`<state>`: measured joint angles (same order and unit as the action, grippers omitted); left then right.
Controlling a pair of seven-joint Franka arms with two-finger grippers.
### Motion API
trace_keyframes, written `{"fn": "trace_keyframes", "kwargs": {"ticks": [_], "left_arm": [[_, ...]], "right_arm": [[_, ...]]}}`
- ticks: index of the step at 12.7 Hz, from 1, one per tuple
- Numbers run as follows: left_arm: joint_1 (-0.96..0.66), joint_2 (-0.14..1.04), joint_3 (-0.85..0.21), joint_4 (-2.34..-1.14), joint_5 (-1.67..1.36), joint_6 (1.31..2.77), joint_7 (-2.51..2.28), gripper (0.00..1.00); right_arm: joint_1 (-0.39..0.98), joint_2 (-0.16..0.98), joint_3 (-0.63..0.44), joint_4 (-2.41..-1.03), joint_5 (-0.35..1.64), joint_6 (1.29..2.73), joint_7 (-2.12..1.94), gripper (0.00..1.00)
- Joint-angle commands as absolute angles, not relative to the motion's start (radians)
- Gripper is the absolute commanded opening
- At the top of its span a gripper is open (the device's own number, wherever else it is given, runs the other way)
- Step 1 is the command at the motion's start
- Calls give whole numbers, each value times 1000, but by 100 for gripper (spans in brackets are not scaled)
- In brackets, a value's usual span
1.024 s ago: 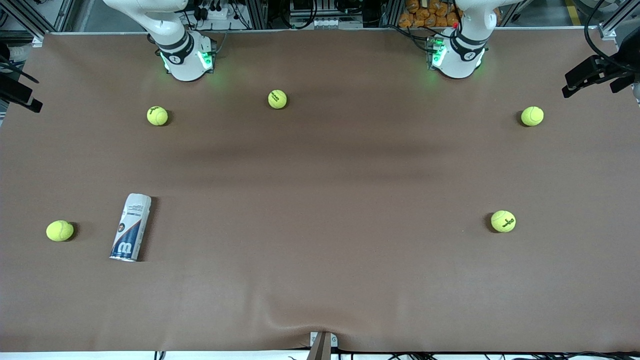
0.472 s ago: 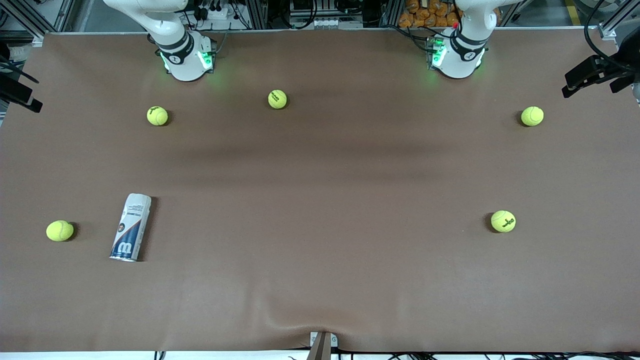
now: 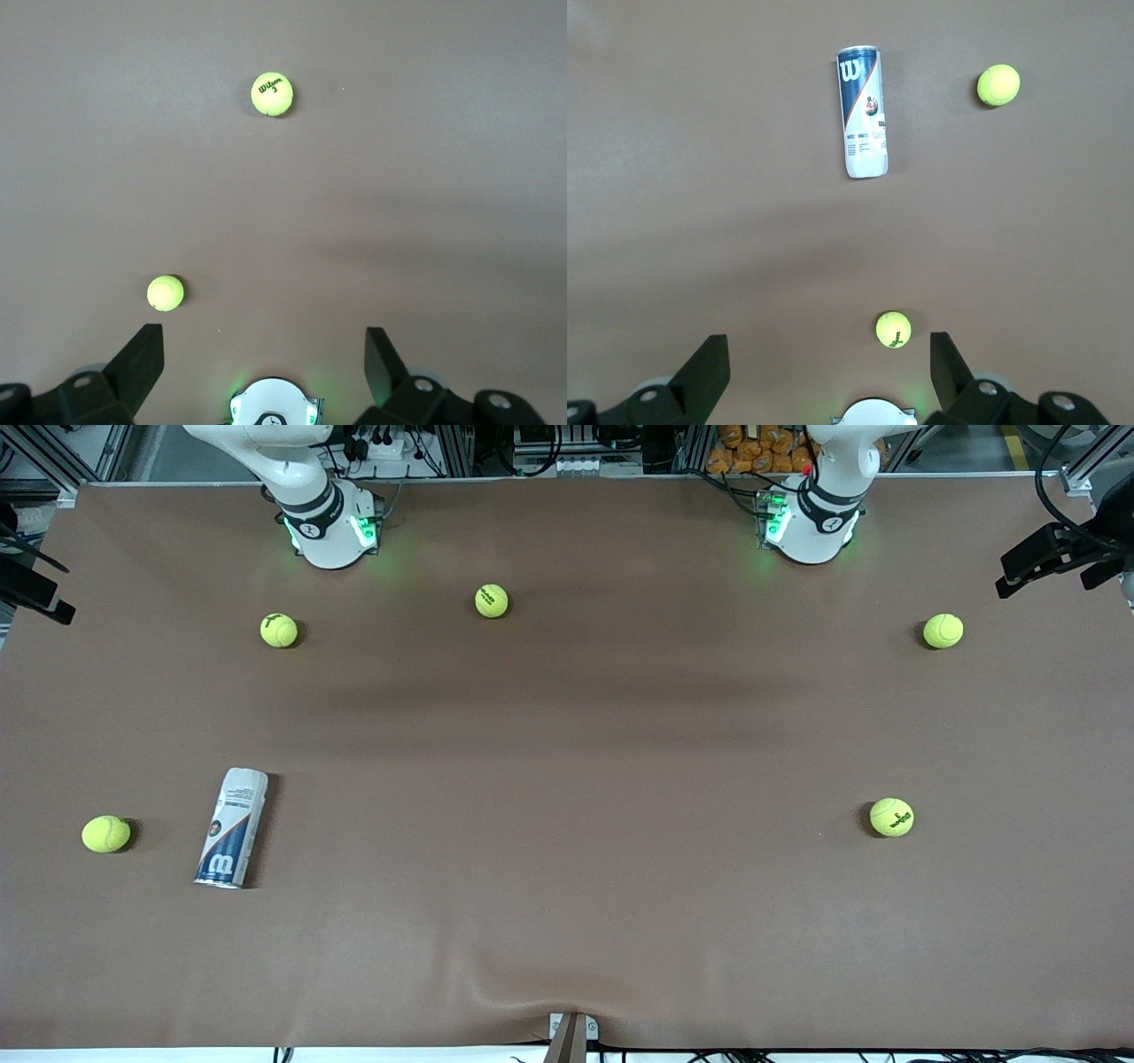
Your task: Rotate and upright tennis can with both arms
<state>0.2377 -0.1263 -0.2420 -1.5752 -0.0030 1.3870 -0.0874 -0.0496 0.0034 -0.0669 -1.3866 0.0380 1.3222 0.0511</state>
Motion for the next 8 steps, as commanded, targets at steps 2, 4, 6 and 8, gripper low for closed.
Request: {"fn": "trace_keyframes", "kwargs": {"ticks": [2,4,6,8], "left_arm": [[247,-121,-250,-1560,-8,1368,-71,100],[247,-121,-250,-1560,-8,1368,-71,100],[247,-120,-250,-1560,-8,1368,-71,100],[245,-115,-250,-1559,-8,1370,-71,100]], "right_arm": [[-58,-11,-58,-1385,35,1313,67,100],[-58,-11,-58,-1385,35,1313,67,100],[-58,-11,-60,-1385,35,1313,67,100],[-58,-11,-60,-1385,35,1313,67,100]]}}
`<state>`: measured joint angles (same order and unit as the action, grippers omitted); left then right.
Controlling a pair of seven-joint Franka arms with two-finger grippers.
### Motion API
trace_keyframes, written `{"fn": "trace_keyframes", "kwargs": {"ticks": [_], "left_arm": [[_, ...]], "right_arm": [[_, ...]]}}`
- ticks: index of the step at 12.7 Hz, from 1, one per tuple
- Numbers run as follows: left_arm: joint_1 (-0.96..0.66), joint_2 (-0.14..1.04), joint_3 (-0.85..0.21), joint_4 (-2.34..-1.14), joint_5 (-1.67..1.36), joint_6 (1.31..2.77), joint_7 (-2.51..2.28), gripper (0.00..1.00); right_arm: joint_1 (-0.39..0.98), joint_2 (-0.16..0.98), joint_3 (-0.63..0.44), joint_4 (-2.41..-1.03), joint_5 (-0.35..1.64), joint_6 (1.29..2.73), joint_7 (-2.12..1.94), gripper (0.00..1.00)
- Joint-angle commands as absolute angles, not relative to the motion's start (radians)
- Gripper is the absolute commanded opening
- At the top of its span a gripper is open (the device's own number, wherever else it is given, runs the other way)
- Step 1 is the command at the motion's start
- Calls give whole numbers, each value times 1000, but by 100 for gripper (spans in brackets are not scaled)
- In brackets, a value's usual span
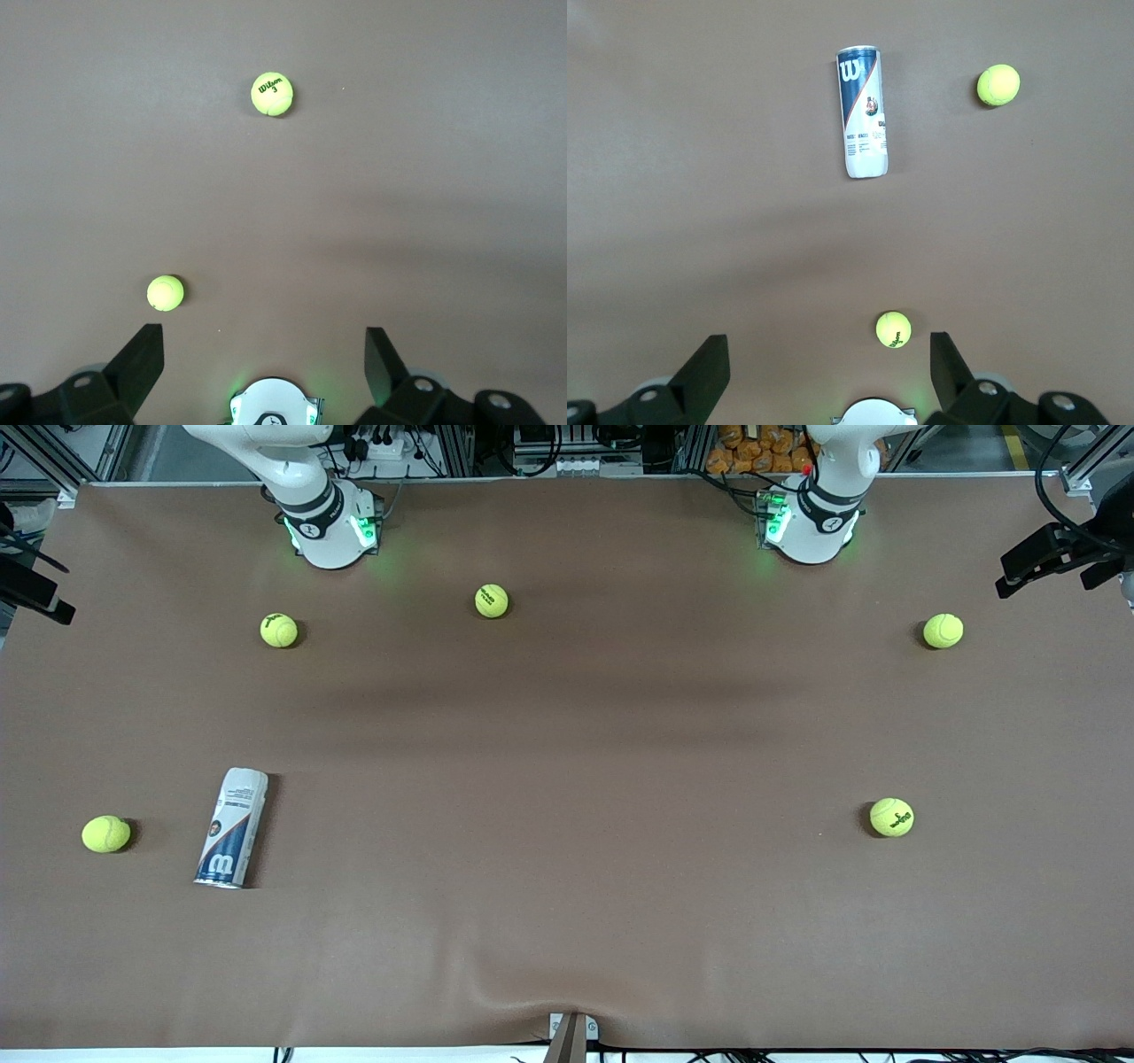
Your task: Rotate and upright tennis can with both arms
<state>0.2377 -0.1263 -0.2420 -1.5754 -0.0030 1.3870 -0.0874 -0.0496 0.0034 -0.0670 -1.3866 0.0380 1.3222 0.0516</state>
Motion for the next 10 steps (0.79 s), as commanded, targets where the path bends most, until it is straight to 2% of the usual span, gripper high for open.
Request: {"fn": "trace_keyframes", "kwargs": {"ticks": [1,10], "left_arm": [[244,-114,-250,-1559,-8,1370,-71,100],[238,-101,-250,-1559,-8,1374,-80,100]], "right_arm": [[-60,-11,-61,-1385,34,1313,66,100],[-54,-9,-54,-1385,43,1313,67,100]]}}
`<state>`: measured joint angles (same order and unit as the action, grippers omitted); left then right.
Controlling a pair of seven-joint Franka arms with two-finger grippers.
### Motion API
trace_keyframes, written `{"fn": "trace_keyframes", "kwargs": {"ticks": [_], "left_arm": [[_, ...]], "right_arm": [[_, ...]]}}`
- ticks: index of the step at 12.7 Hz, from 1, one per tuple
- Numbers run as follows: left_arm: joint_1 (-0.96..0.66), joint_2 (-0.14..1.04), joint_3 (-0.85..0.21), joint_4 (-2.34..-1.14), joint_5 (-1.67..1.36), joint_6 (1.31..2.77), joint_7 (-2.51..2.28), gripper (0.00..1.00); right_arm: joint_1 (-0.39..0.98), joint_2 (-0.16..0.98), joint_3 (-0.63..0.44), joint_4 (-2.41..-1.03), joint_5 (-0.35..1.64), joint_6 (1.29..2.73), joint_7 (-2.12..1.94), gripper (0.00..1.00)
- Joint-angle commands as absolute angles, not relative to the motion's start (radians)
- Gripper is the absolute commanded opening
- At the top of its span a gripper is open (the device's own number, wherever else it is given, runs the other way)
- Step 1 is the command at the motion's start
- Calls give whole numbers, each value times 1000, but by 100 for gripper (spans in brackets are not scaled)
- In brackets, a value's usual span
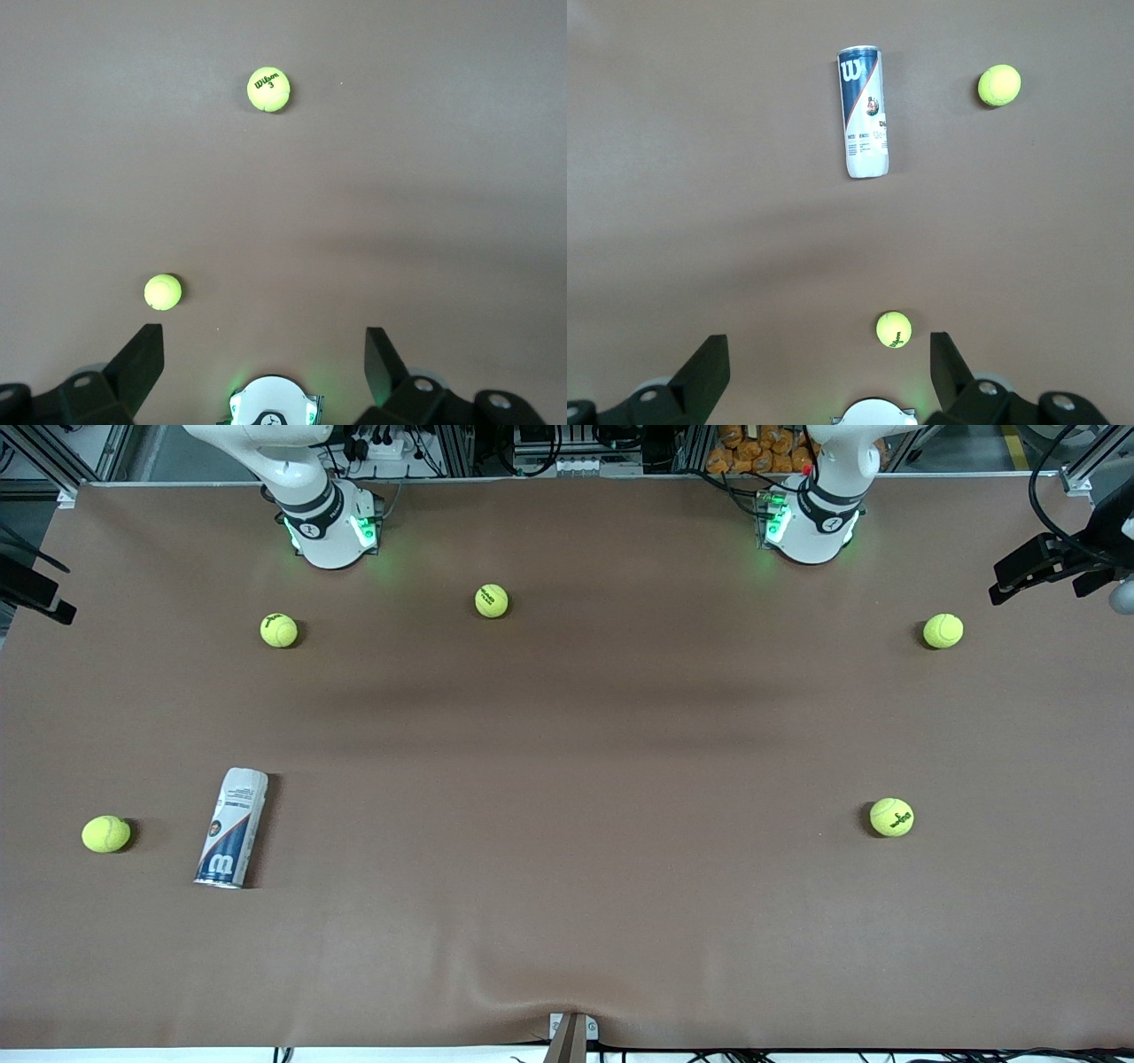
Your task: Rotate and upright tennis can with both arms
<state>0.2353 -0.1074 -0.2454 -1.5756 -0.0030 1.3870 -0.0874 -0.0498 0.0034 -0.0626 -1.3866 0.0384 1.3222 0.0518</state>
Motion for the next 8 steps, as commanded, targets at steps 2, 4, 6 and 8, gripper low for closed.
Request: {"fn": "trace_keyframes", "kwargs": {"ticks": [2,4,6,8], "left_arm": [[236,-100,-252,-1559,-8,1374,-80,100],[235,-100,-252,-1560,-8,1374,-81,100],[235,-92,-253,-1562,-6,1374,-81,100],[236,-89,-253,-1559,-8,1374,-81,100]], "right_arm": [[-42,-8,-51,-1385,46,1312,66,100],[-17,-3,-51,-1385,41,1312,64,100],[-11,2,-51,-1385,54,1316,61,100],[11,26,-51,-1387,57,1327,60,100]]}}
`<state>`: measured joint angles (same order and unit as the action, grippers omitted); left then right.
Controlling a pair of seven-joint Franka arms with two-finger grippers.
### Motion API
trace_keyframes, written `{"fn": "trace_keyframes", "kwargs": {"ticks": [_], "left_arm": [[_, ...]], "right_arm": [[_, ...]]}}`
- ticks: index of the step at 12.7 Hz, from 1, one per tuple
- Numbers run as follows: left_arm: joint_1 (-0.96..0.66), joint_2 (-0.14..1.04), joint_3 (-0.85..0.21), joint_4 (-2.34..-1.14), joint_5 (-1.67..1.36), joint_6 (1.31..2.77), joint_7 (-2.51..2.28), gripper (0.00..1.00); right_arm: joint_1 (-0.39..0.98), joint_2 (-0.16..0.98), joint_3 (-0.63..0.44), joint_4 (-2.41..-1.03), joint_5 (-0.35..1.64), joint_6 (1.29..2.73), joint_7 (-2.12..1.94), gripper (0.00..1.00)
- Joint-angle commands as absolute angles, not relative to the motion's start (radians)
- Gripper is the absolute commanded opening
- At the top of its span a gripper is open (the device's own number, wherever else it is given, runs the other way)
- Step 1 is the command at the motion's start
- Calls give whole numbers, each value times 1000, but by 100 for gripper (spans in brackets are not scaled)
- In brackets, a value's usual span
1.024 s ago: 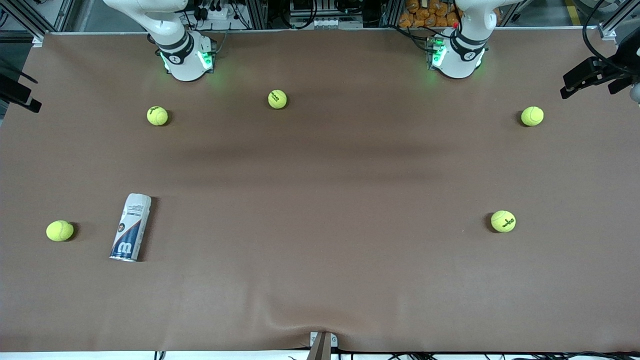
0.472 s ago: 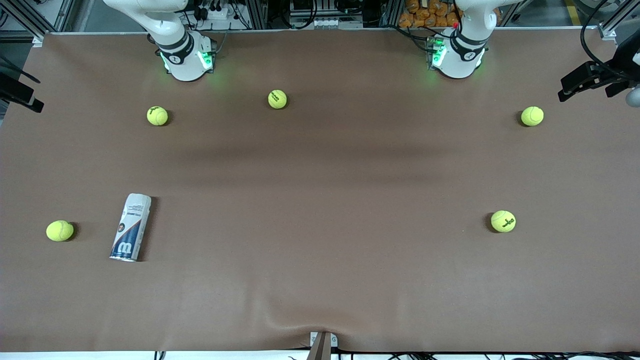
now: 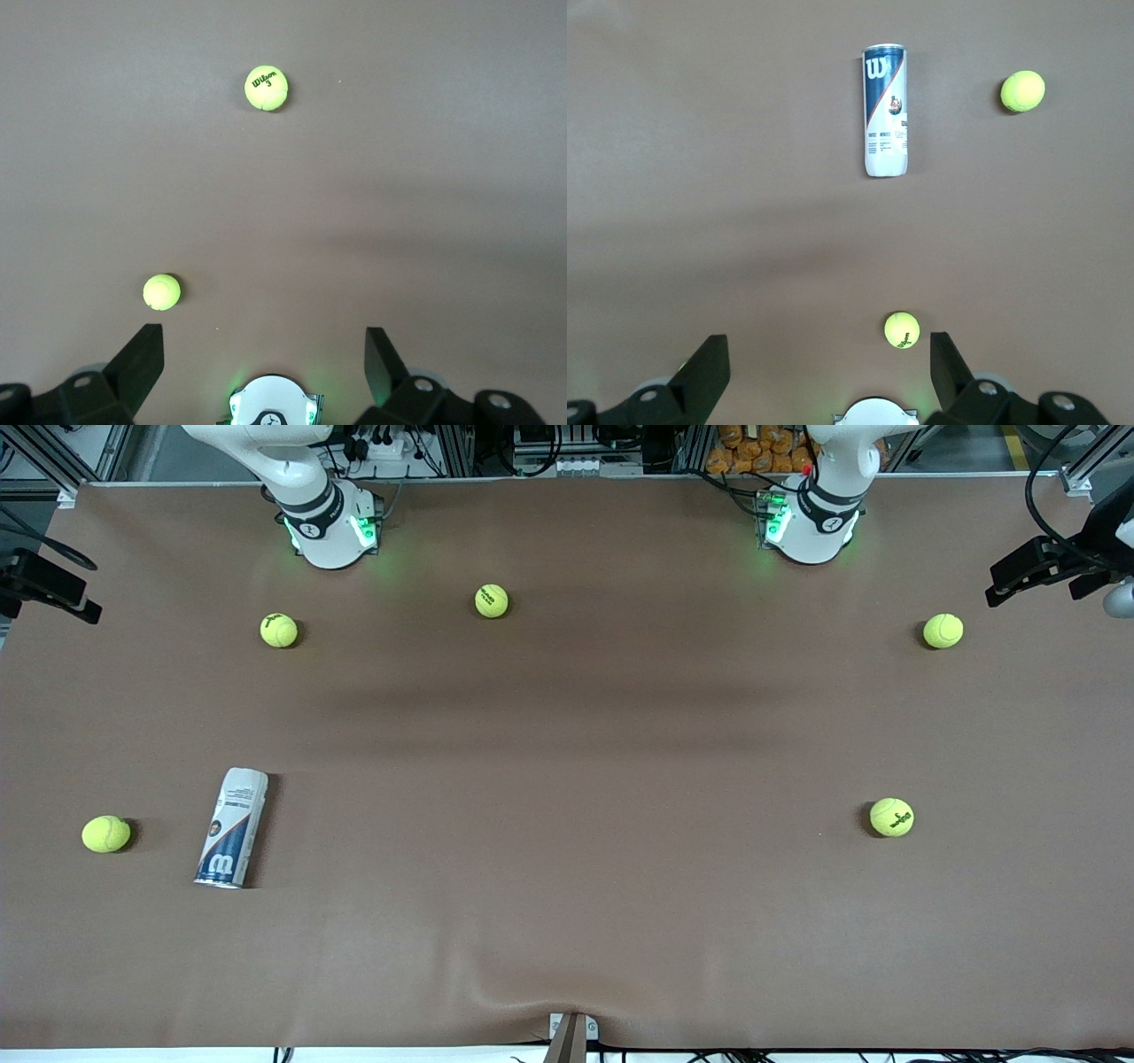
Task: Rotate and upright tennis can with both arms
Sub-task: 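Reach the right gripper down to the lying blue Wilson can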
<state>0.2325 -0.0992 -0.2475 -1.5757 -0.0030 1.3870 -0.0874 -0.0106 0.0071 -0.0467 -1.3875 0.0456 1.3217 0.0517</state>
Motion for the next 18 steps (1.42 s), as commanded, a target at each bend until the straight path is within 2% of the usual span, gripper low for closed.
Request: {"fn": "trace_keyframes", "kwargs": {"ticks": [1,10,12,15,18], "left_arm": [[236,-87,-253,-1559,-8,1374,-81,100],[232,-72,-264,-1555,-14,1393,-68,100],[232,-72,-265,-1555,-12,1397,-68,100],[230,-71,-267,-1555,-14,1397,-67,100],[229,-61,-267,-1554,-12,1399,-67,100]], "right_arm": [[17,41,-51,-1387,57,1336,58,100],[63,279,-52,-1387,63,1377,61,100],[38,384,-54,-1387,57,1387,66,100],[-31,478,-55,-1387,66,1596,43,100],[-67,580,-55,-1391,54,1739,-78,100]]}}
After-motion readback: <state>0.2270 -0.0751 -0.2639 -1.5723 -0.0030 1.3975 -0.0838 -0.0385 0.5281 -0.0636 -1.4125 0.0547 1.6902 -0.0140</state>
